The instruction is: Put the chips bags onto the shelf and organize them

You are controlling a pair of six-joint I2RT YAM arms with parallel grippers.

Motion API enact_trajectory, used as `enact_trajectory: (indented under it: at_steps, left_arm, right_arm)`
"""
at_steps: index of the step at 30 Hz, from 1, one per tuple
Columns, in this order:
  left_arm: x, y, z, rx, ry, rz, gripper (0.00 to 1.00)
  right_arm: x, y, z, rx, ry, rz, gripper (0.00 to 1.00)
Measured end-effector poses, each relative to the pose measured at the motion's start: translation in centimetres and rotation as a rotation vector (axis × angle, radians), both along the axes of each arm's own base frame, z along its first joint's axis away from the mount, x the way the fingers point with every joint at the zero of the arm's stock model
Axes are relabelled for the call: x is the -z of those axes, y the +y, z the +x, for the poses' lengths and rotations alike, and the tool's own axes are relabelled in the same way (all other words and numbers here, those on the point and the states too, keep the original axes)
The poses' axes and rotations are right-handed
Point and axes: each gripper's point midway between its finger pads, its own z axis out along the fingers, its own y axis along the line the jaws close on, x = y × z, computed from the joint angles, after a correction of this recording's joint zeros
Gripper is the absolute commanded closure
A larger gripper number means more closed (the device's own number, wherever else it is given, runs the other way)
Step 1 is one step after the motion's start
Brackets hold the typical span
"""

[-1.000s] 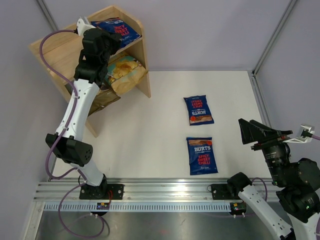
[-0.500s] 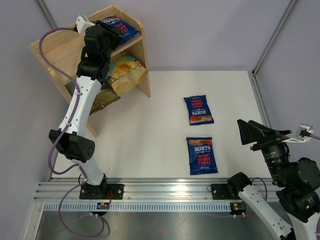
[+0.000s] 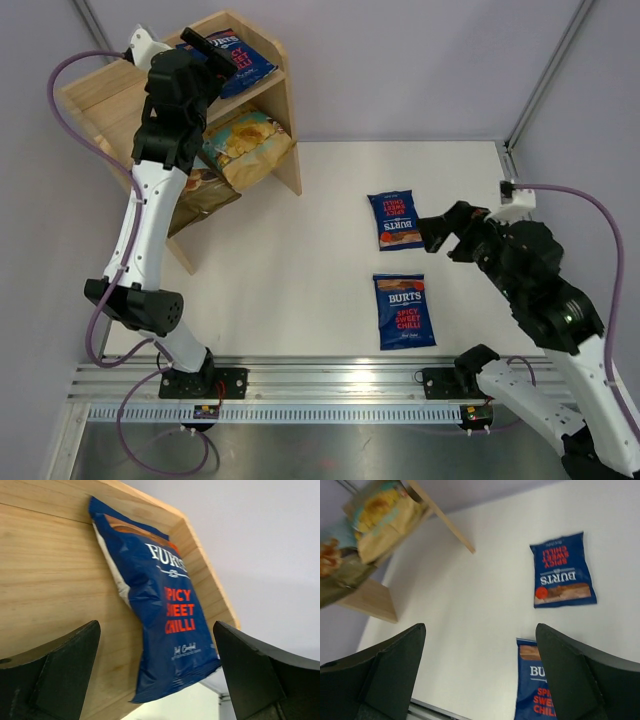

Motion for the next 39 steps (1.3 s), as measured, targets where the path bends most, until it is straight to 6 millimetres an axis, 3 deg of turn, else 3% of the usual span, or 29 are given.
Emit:
enact_trajectory:
  at_steps: [5, 9, 14, 17, 20, 23, 28, 30, 32, 35, 39]
  left_arm:
    - [0.5, 0.8, -1.3, -0.010, 0.055, 0.066, 0.01]
    - [-0.2, 1.3, -3.6, 0.005, 0.073, 0.109, 0.01]
    - [-4.4, 1.0, -9.8, 0.102, -0.018, 0.140, 0.01]
    - [-5.4, 0.4, -15.1, 0.193, -0.087, 0.154, 0.01]
    - [-3.9, -1.0, -19.3, 0.313, -0.108, 0.171, 0.01]
    - [-1.5, -2.8, -21.6, 0.438, -0.104, 0.180, 0.01]
    - [6.0, -6.7, -24.3, 0.702, -0.016, 0.193, 0.01]
    - [9.2, -8.0, -26.0, 0.812, 0.025, 0.191, 0.01]
    - [10.8, -8.5, -27.6, 0.877, 0.032, 0.192, 0.01]
    - [12.3, -8.7, -30.2, 0.955, 0.010, 0.217, 0.01]
    - [12.5, -8.7, -33.1, 1.023, -0.043, 0.269, 0.01]
  right_arm:
    - [5.9, 1.6, 3.3, -0.003, 0.196, -0.148, 0.01]
    - [10.3, 1.5, 6.5, 0.029, 0.336, -0.227, 0.01]
    - [17.2, -1.2, 11.9, 0.064, 0.526, -0.118, 0.02]
    - [21.9, -2.7, 13.4, 0.079, 0.615, -0.055, 0.01]
    - [25.2, -2.5, 14.8, 0.057, 0.674, -0.027, 0.02]
    - [27.8, -2.4, 17.1, 0.046, 0.707, -0.024, 0.05]
    - [31.3, -2.7, 21.2, 0.014, 0.721, -0.051, 0.09]
    - [31.8, -2.8, 22.5, -0.011, 0.711, -0.085, 0.10]
    - [31.6, -2.9, 24.2, -0.040, 0.686, -0.128, 0.10]
    - [30.9, -2.9, 26.3, -0.085, 0.641, -0.184, 0.12]
    - [31.1, -2.9, 27.7, -0.145, 0.630, -0.251, 0.18]
